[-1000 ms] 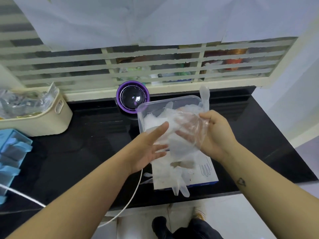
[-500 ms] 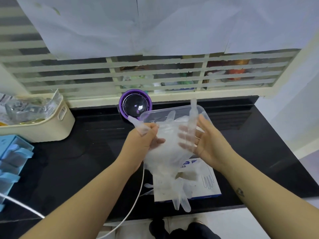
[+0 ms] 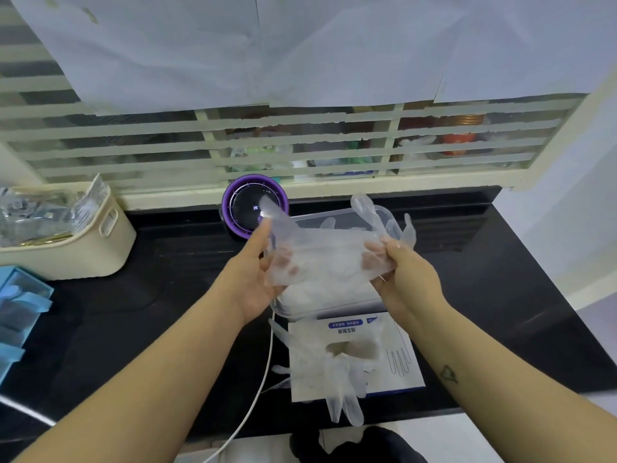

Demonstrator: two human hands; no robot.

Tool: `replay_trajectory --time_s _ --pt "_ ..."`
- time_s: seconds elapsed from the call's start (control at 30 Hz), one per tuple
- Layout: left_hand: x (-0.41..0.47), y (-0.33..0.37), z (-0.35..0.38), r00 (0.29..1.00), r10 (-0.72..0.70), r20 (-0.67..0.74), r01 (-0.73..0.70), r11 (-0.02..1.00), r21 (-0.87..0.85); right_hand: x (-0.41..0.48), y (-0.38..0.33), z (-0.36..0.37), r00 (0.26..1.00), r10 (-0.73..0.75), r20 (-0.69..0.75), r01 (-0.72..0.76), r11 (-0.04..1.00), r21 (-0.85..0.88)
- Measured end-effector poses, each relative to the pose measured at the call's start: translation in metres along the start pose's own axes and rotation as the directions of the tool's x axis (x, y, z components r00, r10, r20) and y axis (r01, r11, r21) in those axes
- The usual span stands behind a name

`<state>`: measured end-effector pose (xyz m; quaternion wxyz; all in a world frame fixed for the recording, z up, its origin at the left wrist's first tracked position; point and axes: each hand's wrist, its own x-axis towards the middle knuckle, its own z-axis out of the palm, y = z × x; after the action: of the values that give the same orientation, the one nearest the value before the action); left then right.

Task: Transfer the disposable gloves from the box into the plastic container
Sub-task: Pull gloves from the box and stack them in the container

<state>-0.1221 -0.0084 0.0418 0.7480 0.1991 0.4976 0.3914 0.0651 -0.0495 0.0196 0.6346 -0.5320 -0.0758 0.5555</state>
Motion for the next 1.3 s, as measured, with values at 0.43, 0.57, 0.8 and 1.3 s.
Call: replay_trajectory --time_s 0.43,0.57,0.8,1.3 --pt "0.003 -0.024 0.023 0.991 0.092 -0.098 -0.094 0.995 -0.018 -0.011 0.007 0.001 0.99 0.093 0.105 -0.107 0.985 0.136" --pt "0.004 0.02 0.01 0.962 0.249 0.109 -0.265 0.77 0.581 0.002 -0.02 -0.011 0.993 0.013 0.121 -0.011 1.0 -0.018" --pt "-0.001 0.056 0.039 0.899 0.185 0.397 -0.381 -0.116 0.917 -0.006 -0.069 0.027 0.66 -0.091 0.746 0.751 0.052 -0.658" --pt "0.006 0.063 0.054 0.524 0.592 0.613 -0.469 -0.401 0.787 0.028 -0.089 0.042 0.362 -0.413 0.836 0.668 -0.51 -0.542"
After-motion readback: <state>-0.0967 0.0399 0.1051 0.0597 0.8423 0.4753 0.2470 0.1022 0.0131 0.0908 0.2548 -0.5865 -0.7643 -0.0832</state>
